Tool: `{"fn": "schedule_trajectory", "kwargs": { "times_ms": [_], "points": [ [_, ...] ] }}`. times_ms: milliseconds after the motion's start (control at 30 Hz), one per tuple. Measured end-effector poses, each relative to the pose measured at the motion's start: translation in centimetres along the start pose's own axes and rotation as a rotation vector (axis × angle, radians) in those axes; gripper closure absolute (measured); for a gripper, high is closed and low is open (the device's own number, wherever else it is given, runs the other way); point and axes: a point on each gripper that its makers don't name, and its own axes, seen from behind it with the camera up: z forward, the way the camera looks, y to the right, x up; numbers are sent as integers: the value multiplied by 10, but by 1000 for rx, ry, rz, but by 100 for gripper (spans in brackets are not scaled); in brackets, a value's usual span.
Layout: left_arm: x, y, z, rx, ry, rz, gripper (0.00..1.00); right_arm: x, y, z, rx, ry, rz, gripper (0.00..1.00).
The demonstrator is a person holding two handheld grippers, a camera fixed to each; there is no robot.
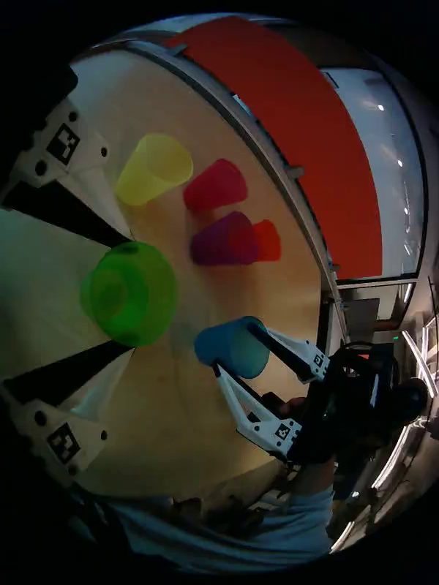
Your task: Pour water
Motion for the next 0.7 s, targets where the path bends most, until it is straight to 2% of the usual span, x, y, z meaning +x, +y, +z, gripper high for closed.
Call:
{"fn": "schedule_trajectory", "kwargs": {
  "times_ms": [267, 700],
  "points": [
    [-5, 0, 4, -6, -9, 0, 14, -3, -4, 3, 10, -4, 2, 7],
    [-9, 0, 2, -5, 0, -31, 14, -8, -8, 5, 9, 2, -7, 7]
  ]
}}
